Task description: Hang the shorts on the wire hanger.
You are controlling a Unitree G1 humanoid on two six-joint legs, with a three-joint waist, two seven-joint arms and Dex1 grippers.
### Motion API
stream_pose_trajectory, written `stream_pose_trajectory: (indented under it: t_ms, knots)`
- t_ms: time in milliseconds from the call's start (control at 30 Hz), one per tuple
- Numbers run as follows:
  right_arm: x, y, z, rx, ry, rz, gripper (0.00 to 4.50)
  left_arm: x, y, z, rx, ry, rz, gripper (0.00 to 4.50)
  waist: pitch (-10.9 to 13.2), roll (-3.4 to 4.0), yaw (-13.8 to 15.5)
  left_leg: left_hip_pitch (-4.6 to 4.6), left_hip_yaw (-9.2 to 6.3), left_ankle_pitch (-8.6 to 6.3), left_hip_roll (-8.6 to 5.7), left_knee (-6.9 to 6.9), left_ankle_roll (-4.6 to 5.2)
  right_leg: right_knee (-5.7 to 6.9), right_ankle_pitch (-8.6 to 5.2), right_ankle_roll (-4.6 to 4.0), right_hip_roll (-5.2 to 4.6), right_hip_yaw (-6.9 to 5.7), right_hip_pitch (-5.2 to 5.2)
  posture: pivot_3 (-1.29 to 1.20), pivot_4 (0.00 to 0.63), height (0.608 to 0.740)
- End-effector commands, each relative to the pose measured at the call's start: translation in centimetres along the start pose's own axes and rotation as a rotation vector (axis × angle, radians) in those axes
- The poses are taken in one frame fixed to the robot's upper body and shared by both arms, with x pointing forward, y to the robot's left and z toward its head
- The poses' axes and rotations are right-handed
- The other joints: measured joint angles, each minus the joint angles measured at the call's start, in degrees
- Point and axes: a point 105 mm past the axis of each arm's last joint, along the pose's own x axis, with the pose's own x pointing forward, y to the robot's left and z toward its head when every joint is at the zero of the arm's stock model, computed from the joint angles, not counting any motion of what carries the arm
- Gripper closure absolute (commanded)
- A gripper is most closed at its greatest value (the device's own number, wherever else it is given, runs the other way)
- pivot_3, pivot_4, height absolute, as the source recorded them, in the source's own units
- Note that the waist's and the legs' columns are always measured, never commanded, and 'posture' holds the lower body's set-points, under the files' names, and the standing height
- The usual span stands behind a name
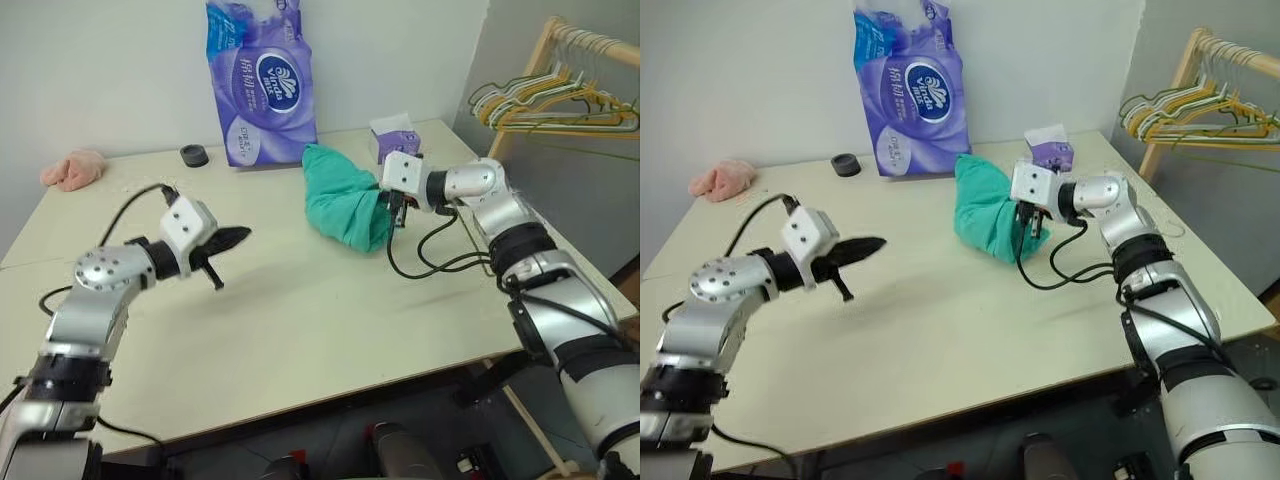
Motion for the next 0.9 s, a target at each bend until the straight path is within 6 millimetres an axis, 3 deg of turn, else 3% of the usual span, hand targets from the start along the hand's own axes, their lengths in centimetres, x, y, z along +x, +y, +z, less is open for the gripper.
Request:
stream_pose_trajectory:
  t_ms: [33,200,367,533,667,900]
  knots:
    - [-0.1,-0.6,4.1,0.077,-0.136,-0.003,4.48,0.1,-1.3,1.9,-0.036,-0.077,0.028,4.32,-0.02,0.01,0.04,0.04,-0.03,-0.01,0.0,0.01,0.0,0.0,0.0,0.0,0.0,-0.02,0.06,-0.15,0.031,0.74]
    - [0.5,0.2,7.5,0.191,-0.228,-0.005,4.5,2.2,-4.5,2.1,-0.12,-0.151,0.083,3.07,-0.07,0.03,0.51,0.07,-0.16,-0.11,-0.02,0.28,-0.17,-0.02,0.0,0.0,0.02,-0.1,0.22,-0.15,0.032,0.74]
    - [0.0,0.0,10.1,0.187,-0.274,-0.009,4.5,5.5,-5.2,2.3,-0.152,-0.205,0.245,1.58,-0.12,0.0,2.0,0.06,-0.17,-0.12,-0.1,0.42,-0.18,-0.03,0.0,0.0,0.0,-0.14,0.27,-0.16,0.032,0.74]
    - [-0.5,0.1,11.1,0.17,-0.289,0.005,4.5,8.2,-6.1,1.9,-0.14,-0.213,0.311,0.02,-0.27,0.01,1.95,0.08,-0.16,-0.12,-0.12,0.44,-0.18,-0.06,0.01,0.02,-0.03,-0.15,0.34,-0.17,0.031,0.74]
    - [-0.8,0.1,11.4,0.159,-0.29,0.006,4.5,9.5,-7.2,1.3,-0.128,-0.207,0.265,0.02,-0.31,0.02,1.41,0.08,-0.14,-0.13,-0.1,0.41,-0.18,-0.06,0.01,0.02,-0.03,-0.13,0.34,-0.19,0.031,0.74]
    - [-1.3,-0.8,11.2,0.154,-0.284,-0.022,4.5,9.6,-6.9,-2.1,-0.135,-0.097,0.259,0.02,-0.31,0.03,1.35,0.08,-0.14,-0.13,-0.08,0.4,-0.17,-0.06,0.01,0.02,-0.03,-0.14,0.33,-0.2,0.031,0.74]
